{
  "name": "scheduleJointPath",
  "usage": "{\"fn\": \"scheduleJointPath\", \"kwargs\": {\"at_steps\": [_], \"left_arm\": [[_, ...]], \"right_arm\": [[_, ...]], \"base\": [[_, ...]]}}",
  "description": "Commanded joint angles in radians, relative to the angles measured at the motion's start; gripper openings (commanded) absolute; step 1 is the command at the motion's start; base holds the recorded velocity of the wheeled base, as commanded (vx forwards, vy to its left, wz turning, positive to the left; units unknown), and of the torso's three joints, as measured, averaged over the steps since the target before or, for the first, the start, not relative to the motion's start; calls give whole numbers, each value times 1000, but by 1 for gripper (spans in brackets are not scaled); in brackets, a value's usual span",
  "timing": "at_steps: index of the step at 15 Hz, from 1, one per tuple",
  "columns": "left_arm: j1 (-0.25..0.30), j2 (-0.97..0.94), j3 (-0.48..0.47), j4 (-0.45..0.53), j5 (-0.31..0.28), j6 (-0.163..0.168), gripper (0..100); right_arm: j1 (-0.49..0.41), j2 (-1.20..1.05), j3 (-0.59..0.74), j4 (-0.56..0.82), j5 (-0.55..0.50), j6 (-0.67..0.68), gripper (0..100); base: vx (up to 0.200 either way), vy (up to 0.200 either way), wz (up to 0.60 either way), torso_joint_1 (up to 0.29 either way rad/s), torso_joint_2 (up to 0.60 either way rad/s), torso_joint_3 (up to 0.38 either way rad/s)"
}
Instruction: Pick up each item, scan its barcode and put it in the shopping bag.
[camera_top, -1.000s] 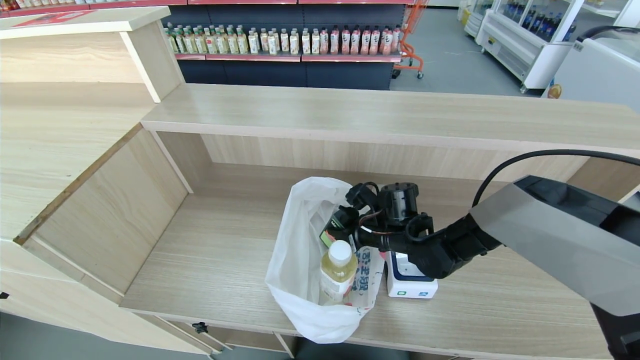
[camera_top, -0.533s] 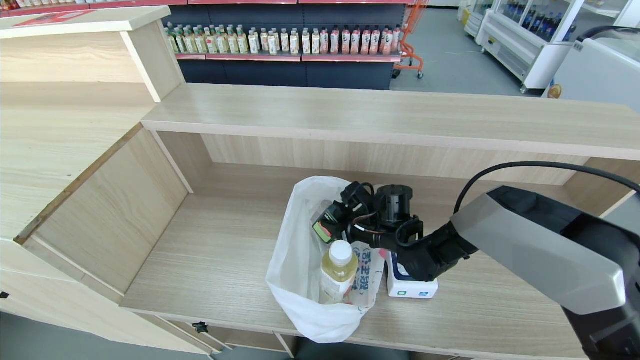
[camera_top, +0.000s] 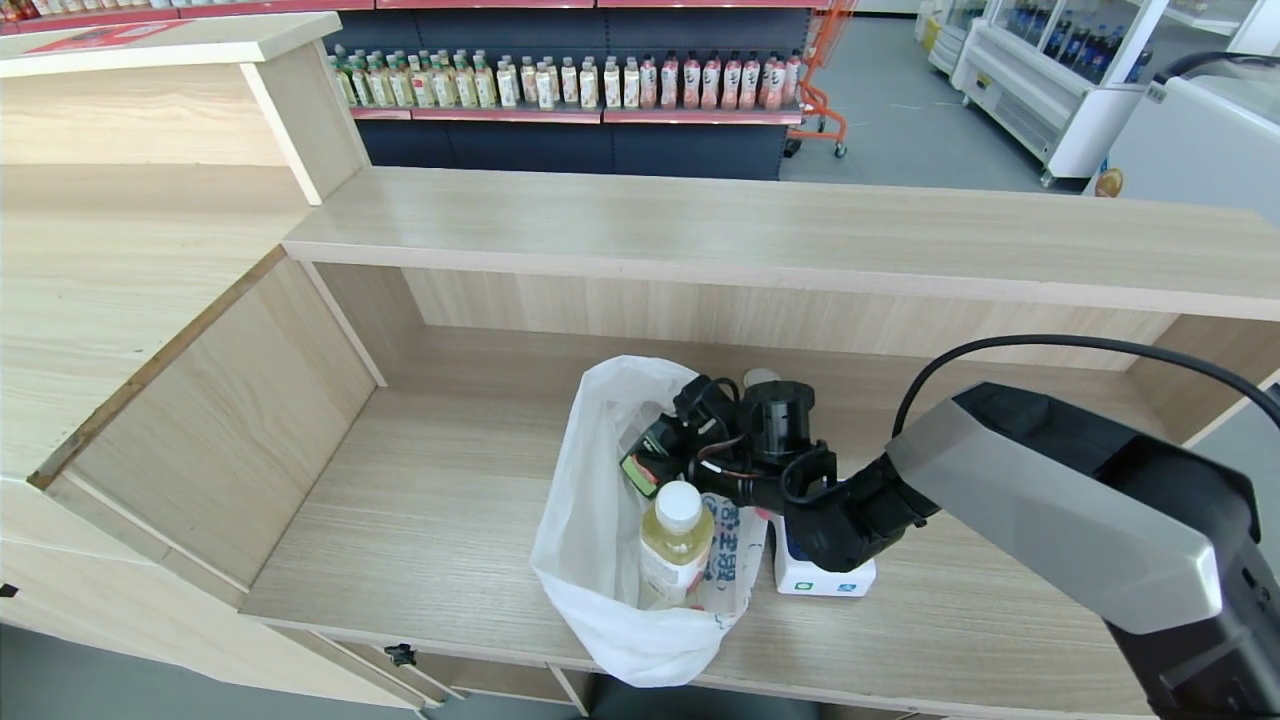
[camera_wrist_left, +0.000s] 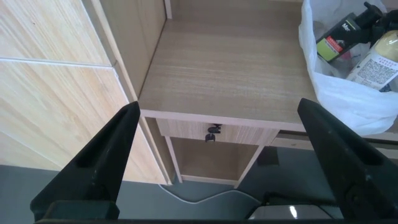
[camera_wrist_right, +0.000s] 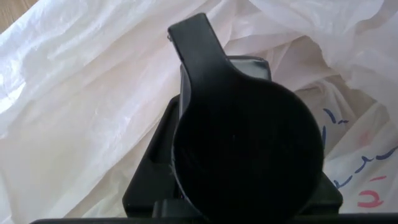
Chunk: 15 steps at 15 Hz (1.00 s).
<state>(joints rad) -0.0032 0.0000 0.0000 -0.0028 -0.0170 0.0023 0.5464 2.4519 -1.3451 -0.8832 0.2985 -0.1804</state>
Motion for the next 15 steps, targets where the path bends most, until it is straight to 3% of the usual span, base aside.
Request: {"fn": "scheduleJointPath", "kwargs": {"at_steps": [1,3,4,12,15], "left_arm": [[0,2,0,0,0,1,100],[0,2,0,0,0,1,100],[0,2,0,0,0,2,100],[0,2,0,0,0,4,100],[0,2,0,0,0,2,100]], "right_arm": [[1,-1,0,3,1,-1,0],[6,-1,4,3,1,-1,0],[6,-4,7,4,1,-1,100],[-11,-40,43,-82,2,-24,100],[18,-134,18,-40,1,114,100]], "base": [[0,0,0,0,0,0],[0,0,0,0,0,0],[0,0,0,0,0,0],[0,0,0,0,0,0],[0,0,0,0,0,0]]}}
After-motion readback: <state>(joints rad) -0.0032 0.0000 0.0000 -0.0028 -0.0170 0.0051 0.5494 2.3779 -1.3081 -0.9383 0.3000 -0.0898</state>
